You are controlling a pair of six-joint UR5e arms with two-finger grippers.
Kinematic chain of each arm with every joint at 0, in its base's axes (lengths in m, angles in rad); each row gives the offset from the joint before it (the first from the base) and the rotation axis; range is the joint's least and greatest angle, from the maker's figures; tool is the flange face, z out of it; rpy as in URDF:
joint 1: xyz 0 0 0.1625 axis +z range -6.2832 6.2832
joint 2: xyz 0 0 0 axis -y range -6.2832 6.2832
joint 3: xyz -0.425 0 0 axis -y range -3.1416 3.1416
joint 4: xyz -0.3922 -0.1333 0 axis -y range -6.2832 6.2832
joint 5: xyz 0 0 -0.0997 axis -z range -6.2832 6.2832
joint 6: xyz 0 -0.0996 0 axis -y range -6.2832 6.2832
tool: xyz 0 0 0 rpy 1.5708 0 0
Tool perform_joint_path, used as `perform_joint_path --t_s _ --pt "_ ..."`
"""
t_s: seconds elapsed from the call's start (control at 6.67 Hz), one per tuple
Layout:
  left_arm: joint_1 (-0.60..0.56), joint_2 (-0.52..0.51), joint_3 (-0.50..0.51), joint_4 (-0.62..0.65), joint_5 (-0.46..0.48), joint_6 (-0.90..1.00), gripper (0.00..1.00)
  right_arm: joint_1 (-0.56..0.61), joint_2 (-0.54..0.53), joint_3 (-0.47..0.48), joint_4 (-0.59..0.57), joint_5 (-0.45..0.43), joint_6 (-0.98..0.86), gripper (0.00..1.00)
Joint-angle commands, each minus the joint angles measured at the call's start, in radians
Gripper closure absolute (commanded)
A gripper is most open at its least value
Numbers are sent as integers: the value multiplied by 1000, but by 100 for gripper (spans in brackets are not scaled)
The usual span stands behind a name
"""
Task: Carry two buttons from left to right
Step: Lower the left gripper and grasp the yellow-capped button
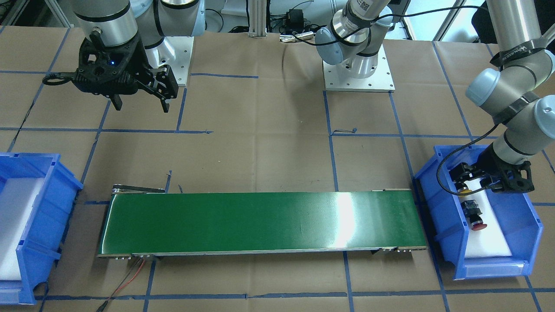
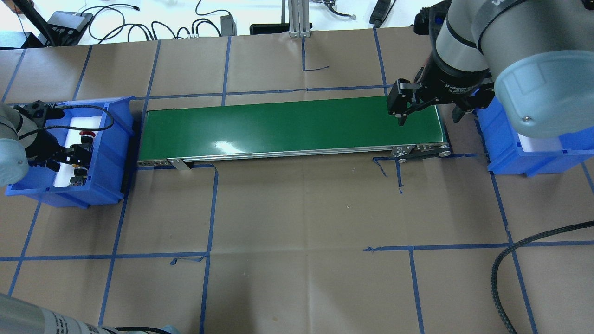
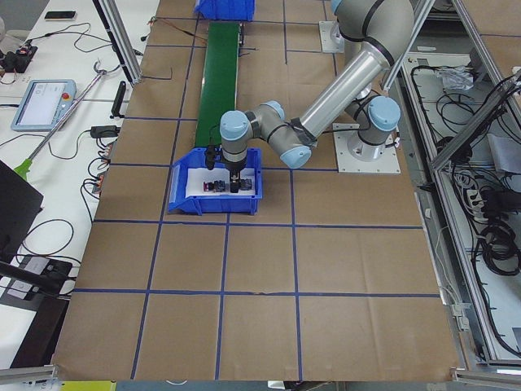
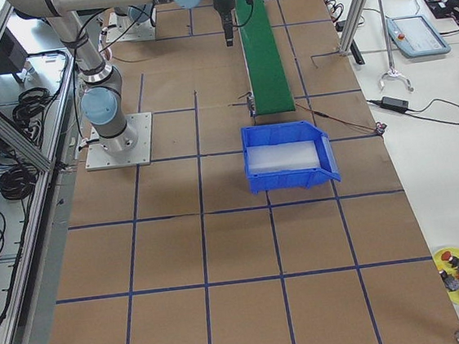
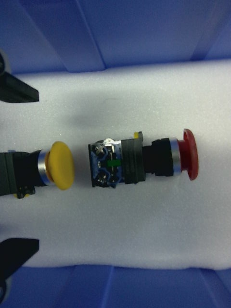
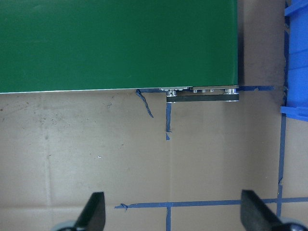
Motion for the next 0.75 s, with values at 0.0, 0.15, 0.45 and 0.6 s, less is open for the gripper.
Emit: perform_joint_path --t_s 0.0,0.15,0.45,0.6 --pt "0 -7 -42 37 3 -8 0 0 0 0 0 0 0 0" --pt "2 -10 -50 42 6 -8 0 0 -5 -2 0 0 0 0" --pt "5 -7 -49 42 0 -8 4 0 -5 -3 0 0 0 0" --pt "6 -5 -46 42 -1 -8 23 0 -8 -3 0 0 0 0"
